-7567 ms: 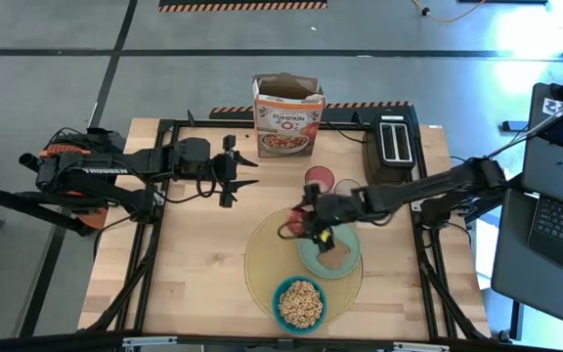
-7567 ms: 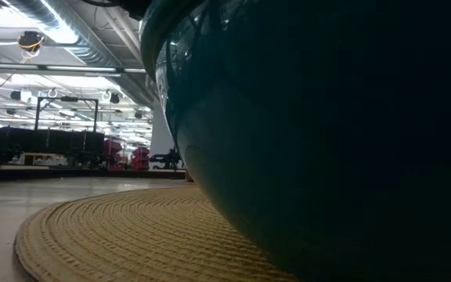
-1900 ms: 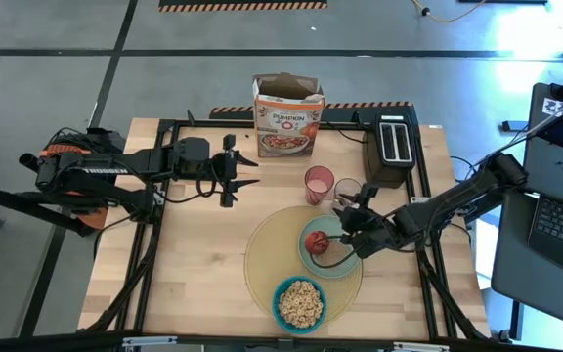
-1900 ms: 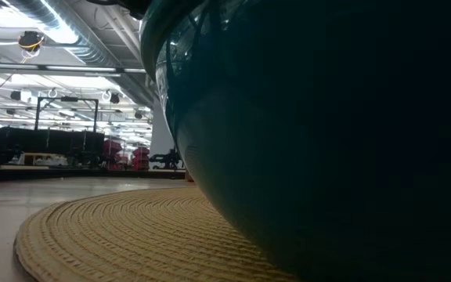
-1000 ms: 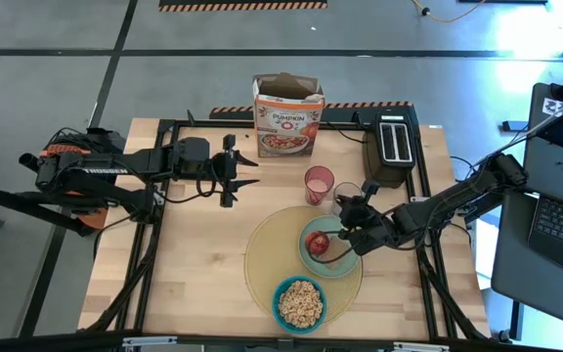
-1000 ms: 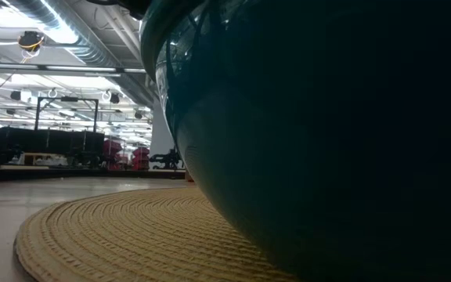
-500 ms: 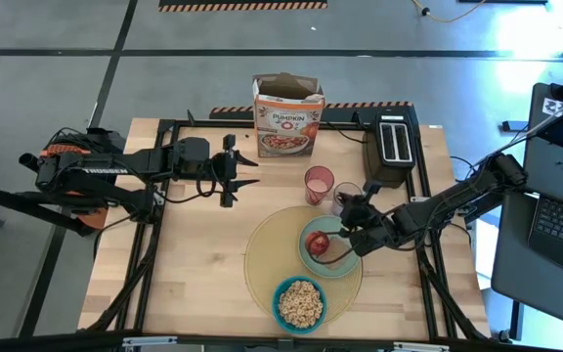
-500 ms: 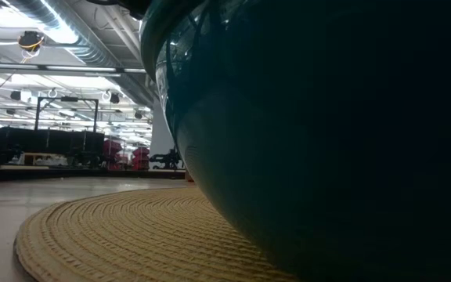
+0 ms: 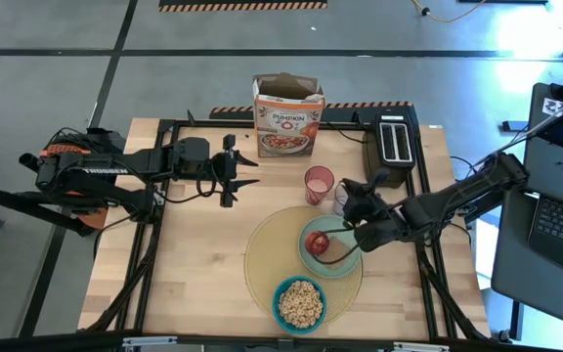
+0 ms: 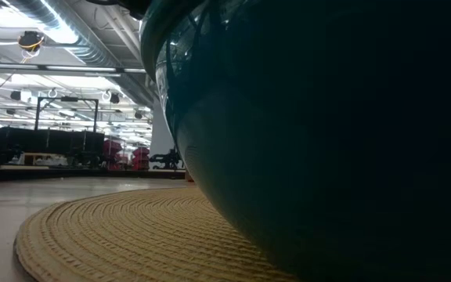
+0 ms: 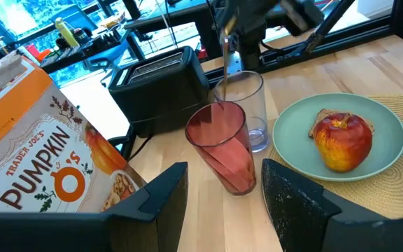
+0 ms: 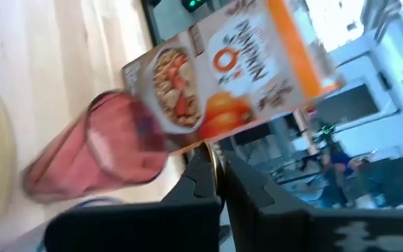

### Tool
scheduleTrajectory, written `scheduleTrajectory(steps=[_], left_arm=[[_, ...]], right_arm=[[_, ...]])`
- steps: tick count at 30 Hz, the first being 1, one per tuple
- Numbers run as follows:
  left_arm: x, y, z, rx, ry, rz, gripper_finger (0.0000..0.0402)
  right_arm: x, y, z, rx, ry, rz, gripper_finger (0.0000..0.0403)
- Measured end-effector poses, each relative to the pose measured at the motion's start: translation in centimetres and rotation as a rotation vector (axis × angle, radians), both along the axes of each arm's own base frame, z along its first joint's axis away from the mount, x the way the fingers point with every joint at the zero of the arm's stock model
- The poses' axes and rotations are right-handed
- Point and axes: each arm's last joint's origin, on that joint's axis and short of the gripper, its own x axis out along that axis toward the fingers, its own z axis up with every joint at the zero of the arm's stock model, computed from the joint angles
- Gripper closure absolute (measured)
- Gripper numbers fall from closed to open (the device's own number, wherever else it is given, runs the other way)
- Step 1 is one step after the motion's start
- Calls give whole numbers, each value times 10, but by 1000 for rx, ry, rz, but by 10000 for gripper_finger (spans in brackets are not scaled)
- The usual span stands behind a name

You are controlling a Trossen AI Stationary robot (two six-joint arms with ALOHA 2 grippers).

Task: Arrange a breakfast setting
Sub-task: Put the spoon on the brown table mat to the left side of the blue bowl

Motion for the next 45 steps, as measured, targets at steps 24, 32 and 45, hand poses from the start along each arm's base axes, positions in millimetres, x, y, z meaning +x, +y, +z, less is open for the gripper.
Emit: scheduleTrajectory(steps=[24,32,45], left_arm=[[0,0,0,0,0,0,227],[0,0,0,0,0,0,227],[0,0,-1,-1,8,0,227]], right_arm=[[39,23,53,16,-124,392,403],[68,30,39,148,-186,548,403],[86,-20,-13,658,-407,605,403]])
